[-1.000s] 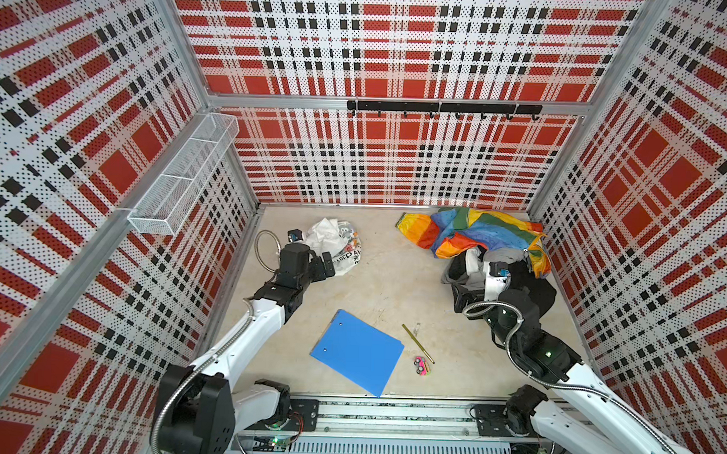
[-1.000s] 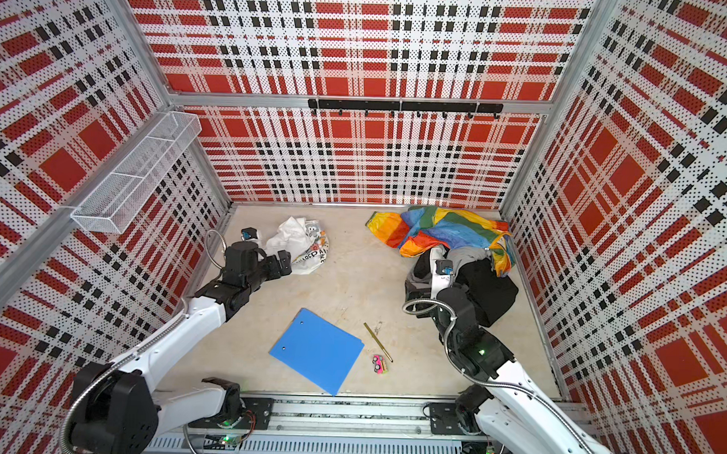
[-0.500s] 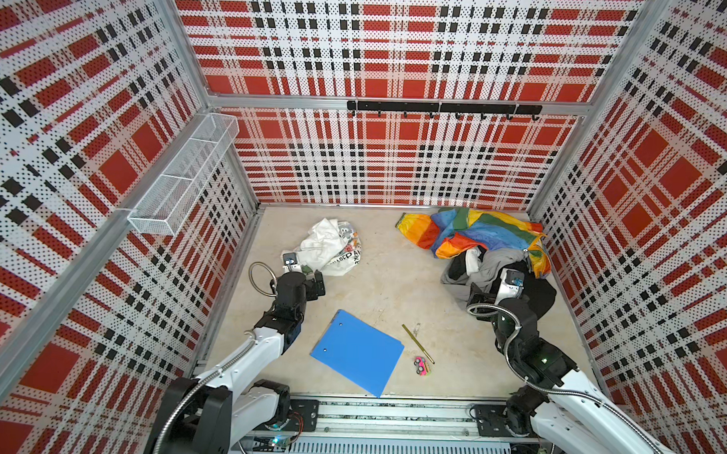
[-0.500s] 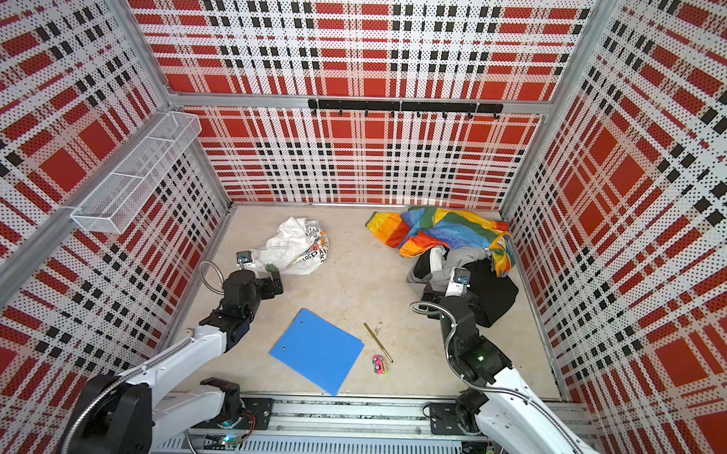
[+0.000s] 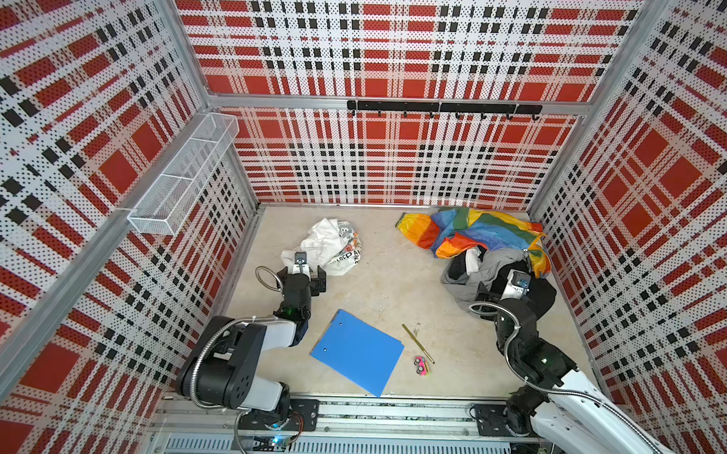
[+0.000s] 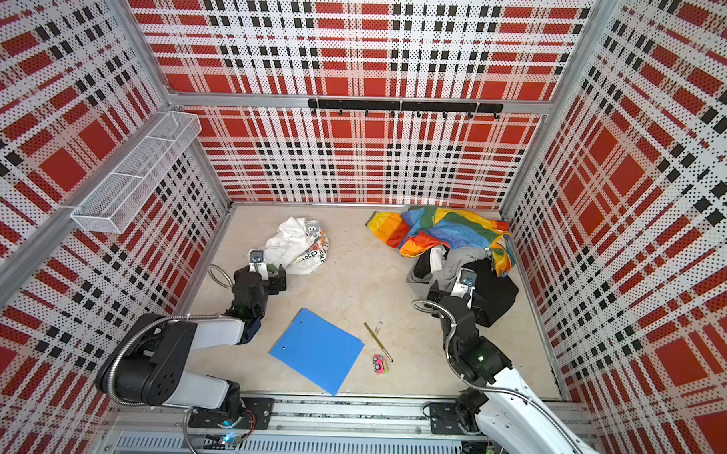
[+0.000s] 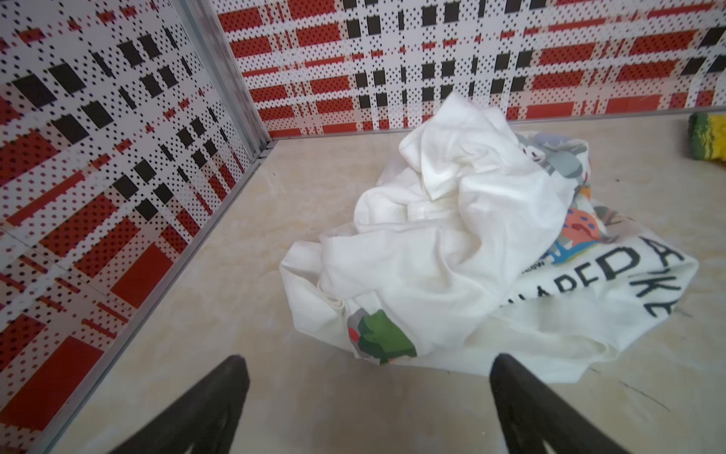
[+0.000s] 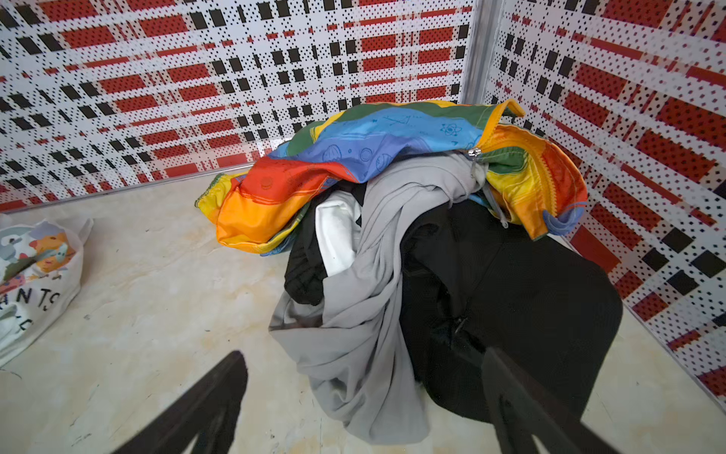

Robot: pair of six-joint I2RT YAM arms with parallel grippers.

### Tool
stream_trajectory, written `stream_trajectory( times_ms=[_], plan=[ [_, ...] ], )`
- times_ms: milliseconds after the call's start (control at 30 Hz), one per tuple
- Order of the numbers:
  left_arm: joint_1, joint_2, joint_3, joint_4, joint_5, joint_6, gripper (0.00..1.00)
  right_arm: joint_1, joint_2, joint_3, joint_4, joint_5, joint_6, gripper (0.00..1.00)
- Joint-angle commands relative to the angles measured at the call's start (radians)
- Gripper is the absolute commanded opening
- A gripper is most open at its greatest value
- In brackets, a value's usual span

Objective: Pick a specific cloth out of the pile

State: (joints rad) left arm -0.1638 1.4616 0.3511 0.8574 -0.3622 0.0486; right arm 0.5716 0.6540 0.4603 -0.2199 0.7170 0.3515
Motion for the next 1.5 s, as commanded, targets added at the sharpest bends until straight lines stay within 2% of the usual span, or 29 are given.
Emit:
stream_trajectory(
  times_ms=[0,133,200,300,400,500,567,733,867,933,1000,1133,1300,1367,1433,1467],
  plan=[
    [0.053,0.045,-0.037,0.229,0.077,0.007,0.99,-0.005,-0.026,-0.015,0.089,0.019,-0.052,1.0],
    [0.094,0.075,-0.084,0.332,0.143,-0.019,0.99,-0.026,-0.019,-0.064,0.231,0.033,-0.167,1.0],
    [0.102,0.129,-0.095,0.417,0.175,-0.015,0.99,-0.07,-0.012,-0.112,0.342,0.029,-0.219,1.0],
    [0.116,0.105,-0.067,0.316,0.211,-0.022,0.99,-0.177,-0.011,-0.192,0.517,-0.107,-0.26,1.0],
    [0.145,0.111,-0.05,0.3,0.274,-0.042,0.99,-0.308,0.019,-0.253,0.665,-0.244,-0.25,1.0],
    [0.15,0.112,-0.048,0.299,0.279,-0.048,0.99,-0.428,0.103,-0.277,0.755,-0.318,-0.215,1.0],
    [0.153,0.112,-0.045,0.297,0.281,-0.049,0.99,-0.47,0.176,-0.282,0.815,-0.324,-0.211,1.0],
    [0.153,0.112,-0.049,0.298,0.295,-0.047,0.99,-0.485,0.4,-0.308,1.07,-0.299,-0.275,1.0],
    [0.167,0.11,-0.054,0.302,0.386,-0.034,0.99,-0.499,0.578,-0.29,1.22,-0.303,-0.301,1.0],
    [0.178,0.111,-0.06,0.316,0.445,-0.03,0.99,-0.517,0.64,-0.272,1.275,-0.334,-0.303,1.0],
    [0.18,0.111,-0.06,0.315,0.452,-0.029,0.99,-0.542,0.695,-0.256,1.335,-0.391,-0.309,1.0],
    [0.181,0.111,-0.06,0.315,0.453,-0.03,0.99,-0.582,0.832,-0.249,1.474,-0.433,-0.291,1.0],
    [0.182,0.11,-0.06,0.315,0.453,-0.031,0.99,-0.586,0.906,-0.235,1.521,-0.541,-0.327,1.0],
    [0.181,0.11,-0.06,0.315,0.453,-0.031,0.99,-0.585,0.884,-0.2,1.402,-0.561,-0.333,1.0],
    [0.181,0.111,-0.06,0.315,0.454,-0.031,0.99,-0.584,0.904,-0.212,1.467,-0.568,-0.344,1.0],
    [0.182,0.111,-0.06,0.315,0.455,-0.03,0.99,-0.584,0.887,-0.204,1.42,-0.566,-0.336,1.0]
  ],
)
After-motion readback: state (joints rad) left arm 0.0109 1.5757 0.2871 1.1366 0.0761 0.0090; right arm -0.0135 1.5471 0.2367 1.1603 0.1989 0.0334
